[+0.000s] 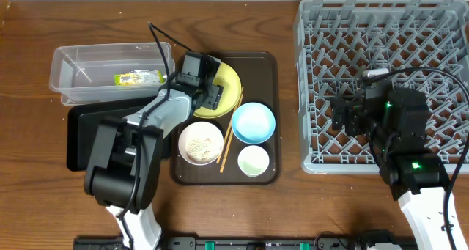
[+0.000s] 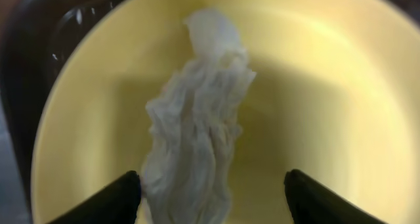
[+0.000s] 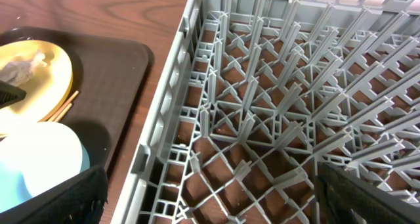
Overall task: Sort waste into correct bins and load items into the dishwasher rack
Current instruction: 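Grasp the white tissue on the yellow plate and drop it in the bin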
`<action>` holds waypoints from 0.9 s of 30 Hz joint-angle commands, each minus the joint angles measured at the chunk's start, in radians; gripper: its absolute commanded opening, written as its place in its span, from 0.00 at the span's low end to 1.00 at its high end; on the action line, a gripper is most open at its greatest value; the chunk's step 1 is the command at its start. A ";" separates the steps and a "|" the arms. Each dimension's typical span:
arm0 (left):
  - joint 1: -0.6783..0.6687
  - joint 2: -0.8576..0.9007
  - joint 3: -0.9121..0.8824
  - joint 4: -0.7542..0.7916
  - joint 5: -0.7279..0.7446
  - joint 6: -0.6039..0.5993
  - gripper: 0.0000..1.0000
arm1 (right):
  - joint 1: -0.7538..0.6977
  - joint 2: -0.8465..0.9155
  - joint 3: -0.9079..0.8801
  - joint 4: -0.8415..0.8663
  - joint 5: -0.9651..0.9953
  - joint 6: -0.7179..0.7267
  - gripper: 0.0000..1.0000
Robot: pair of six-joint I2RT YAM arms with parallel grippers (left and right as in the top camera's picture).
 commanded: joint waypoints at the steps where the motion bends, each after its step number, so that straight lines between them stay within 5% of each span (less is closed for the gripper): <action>1: 0.004 0.027 0.014 -0.006 -0.016 0.016 0.56 | 0.006 -0.003 0.021 -0.001 -0.001 -0.001 0.99; 3: 0.004 0.027 0.014 -0.013 -0.016 0.016 0.35 | 0.006 -0.003 0.021 -0.001 -0.001 -0.002 0.99; 6: 0.004 0.015 0.015 -0.014 -0.016 0.015 0.22 | 0.006 -0.003 0.021 -0.001 -0.001 -0.001 0.99; 17: 0.037 -0.275 0.015 -0.042 -0.017 -0.148 0.19 | 0.006 -0.003 0.021 0.000 0.003 -0.001 0.99; 27: 0.255 -0.329 0.014 -0.042 -0.017 -0.350 0.26 | 0.006 -0.003 0.021 0.000 0.003 -0.001 0.99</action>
